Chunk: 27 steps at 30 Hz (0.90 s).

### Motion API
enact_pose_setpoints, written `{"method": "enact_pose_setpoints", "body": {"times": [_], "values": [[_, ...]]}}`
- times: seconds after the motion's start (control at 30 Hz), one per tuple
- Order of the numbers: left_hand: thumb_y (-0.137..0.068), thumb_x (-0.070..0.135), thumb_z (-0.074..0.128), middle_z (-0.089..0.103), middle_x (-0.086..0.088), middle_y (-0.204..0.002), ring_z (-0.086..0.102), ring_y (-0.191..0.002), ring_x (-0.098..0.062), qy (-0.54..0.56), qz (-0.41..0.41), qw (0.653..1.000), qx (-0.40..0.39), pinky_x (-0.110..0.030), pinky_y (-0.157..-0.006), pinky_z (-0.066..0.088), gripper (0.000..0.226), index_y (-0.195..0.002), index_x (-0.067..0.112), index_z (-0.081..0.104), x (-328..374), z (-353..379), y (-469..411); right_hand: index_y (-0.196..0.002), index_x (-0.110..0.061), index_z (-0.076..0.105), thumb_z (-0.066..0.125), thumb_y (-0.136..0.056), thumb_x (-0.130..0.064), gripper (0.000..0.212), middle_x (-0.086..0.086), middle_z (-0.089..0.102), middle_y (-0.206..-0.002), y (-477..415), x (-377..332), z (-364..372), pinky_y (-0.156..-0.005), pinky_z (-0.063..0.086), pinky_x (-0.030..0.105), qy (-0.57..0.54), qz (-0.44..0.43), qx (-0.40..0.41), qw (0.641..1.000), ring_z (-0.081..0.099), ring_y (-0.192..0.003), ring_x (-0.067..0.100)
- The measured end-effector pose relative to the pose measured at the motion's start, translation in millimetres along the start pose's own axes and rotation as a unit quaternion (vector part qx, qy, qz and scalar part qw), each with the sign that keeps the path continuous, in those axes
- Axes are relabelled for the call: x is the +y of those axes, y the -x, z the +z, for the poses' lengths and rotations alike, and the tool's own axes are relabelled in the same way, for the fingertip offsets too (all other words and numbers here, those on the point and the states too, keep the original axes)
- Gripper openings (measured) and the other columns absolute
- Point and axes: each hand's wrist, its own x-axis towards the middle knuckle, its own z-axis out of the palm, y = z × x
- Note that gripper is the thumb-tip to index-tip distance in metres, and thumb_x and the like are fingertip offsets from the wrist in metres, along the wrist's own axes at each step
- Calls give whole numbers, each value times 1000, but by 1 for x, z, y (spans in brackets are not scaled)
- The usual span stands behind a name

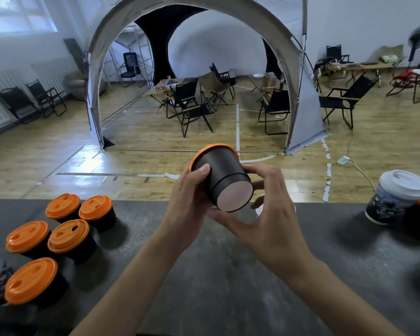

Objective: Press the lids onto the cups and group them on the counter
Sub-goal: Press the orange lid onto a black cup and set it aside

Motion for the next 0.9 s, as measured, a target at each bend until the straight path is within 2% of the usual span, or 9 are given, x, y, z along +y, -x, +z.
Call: {"method": "enact_pose_setpoints", "body": {"times": [0.1,0.23,0.33,0.47,0.53,0.63,0.7,0.77,0.9], "values": [[-87,40,59,56,-33,-137,58,-124,-45,7,2,1000,-3,-48,-100,51,70,-141,-4,48,-4,-4,2,-137,-15,50,92,-71,-42,83,-2,51,-135,2,2,4,-75,47,12,11,-12,10,1000,60,-102,9],[-86,44,68,51,-36,-139,46,-132,-53,-17,6,999,48,-56,-104,43,73,-140,-4,51,-6,-6,2,-141,-13,50,90,-76,-32,79,-1,50,-136,6,6,9,-83,46,12,28,-28,6,999,57,-111,8],[-90,44,65,54,-33,-138,52,-128,-50,-28,-17,998,52,-59,-104,43,70,-139,-3,52,-4,0,7,-139,-9,49,90,-77,-39,80,1,50,-134,6,5,9,-85,47,18,37,-32,2,999,58,-109,13],[-99,37,49,66,-17,-122,65,-110,-24,-27,-27,999,35,-32,-89,55,52,-134,-1,57,-18,-2,13,-136,-6,51,91,-76,-38,79,5,52,-132,10,15,9,-87,46,21,39,-33,-6,999,58,-109,19],[-100,38,52,66,-18,-128,64,-115,-25,-26,-41,998,26,-34,-94,54,55,-138,-1,54,-24,-5,18,-136,-5,53,91,-76,-27,74,7,51,-135,16,20,7,-92,50,28,41,-54,-15,998,56,-116,22],[-85,47,67,57,-29,-137,60,-124,-39,-44,-62,996,51,-48,-99,47,76,-140,-4,48,-36,-10,26,-138,-6,54,87,-77,-23,71,9,49,-140,31,29,3,-101,49,45,46,-78,-51,995,50,-129,27],[-80,47,70,59,-31,-129,62,-116,-39,-46,-68,994,69,-45,-92,50,80,-133,-8,46,-51,-13,34,-136,-6,53,87,-78,-31,73,9,49,-140,44,35,3,-103,48,46,31,-63,-62,996,49,-132,26],[-78,46,71,62,-23,-118,62,-107,-31,-43,-76,992,89,-39,-84,53,72,-125,-4,52,-68,-16,45,-134,-6,53,88,-77,-37,74,8,49,-139,56,38,5,-103,49,46,16,-49,-63,997,49,-132,25],[-80,49,70,58,-30,-130,62,-109,-27,-25,-110,990,82,-39,-85,55,72,-134,4,54,-84,-22,59,-131,-3,54,91,-72,-17,72,8,51,-141,75,48,8,-103,49,48,7,-33,-76,996,49,-135,22]]}}
